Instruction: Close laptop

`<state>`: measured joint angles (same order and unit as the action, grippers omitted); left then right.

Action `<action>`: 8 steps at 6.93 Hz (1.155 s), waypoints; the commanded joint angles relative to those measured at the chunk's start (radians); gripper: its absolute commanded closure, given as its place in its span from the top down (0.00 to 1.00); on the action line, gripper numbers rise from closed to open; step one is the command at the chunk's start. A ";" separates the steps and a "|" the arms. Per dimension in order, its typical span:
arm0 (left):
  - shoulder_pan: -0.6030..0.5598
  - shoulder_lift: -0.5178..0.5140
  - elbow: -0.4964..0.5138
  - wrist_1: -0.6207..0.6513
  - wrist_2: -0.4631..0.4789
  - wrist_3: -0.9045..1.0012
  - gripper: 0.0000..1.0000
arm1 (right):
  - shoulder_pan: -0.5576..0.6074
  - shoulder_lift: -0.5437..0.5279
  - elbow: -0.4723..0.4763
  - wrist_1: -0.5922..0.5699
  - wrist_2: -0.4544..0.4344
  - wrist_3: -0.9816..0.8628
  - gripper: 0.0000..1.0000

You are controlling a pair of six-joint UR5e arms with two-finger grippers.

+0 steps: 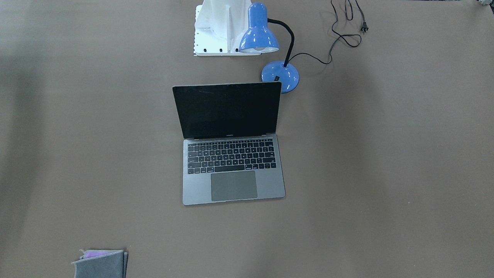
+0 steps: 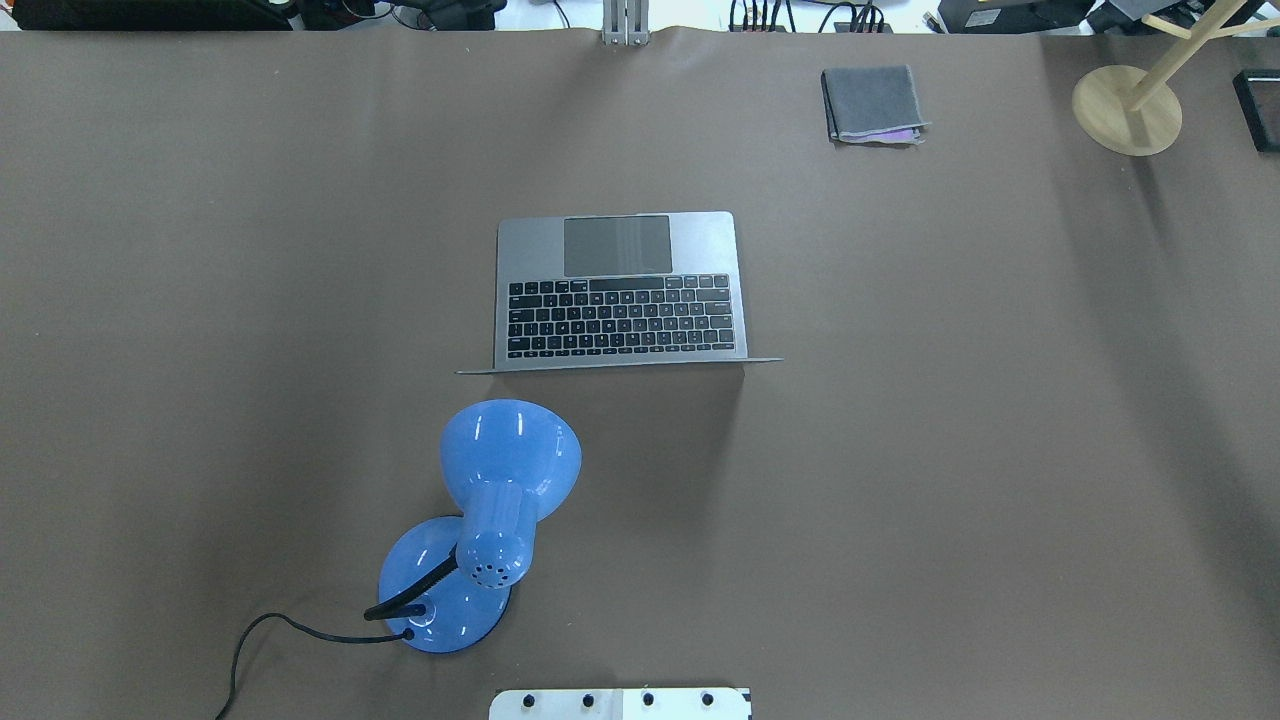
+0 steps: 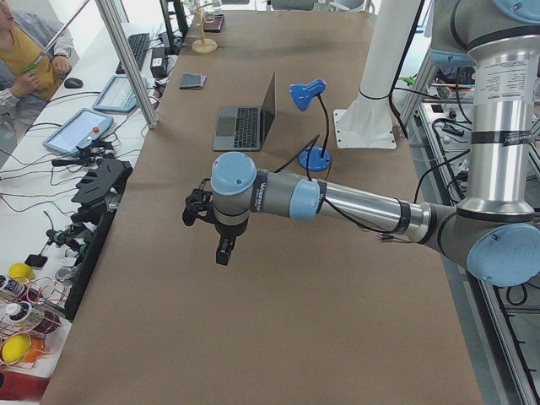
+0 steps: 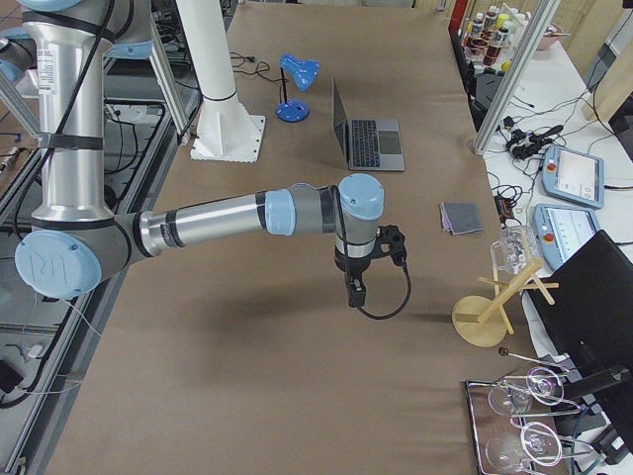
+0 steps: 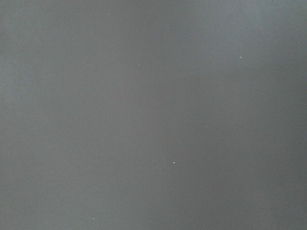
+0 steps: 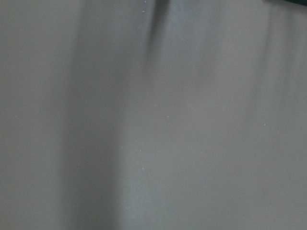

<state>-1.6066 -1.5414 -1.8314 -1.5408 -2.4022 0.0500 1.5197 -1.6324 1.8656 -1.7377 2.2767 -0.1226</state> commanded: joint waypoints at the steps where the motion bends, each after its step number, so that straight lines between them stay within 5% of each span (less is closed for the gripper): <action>1: 0.002 -0.009 0.000 0.010 0.041 0.002 0.98 | 0.002 -0.042 0.004 0.000 -0.017 0.001 1.00; 8: 0.002 0.023 -0.006 -0.001 0.028 0.002 0.97 | 0.002 -0.040 0.010 0.000 -0.011 0.005 1.00</action>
<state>-1.6045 -1.5191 -1.8372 -1.5414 -2.3740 0.0508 1.5217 -1.6722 1.8765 -1.7380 2.2652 -0.1181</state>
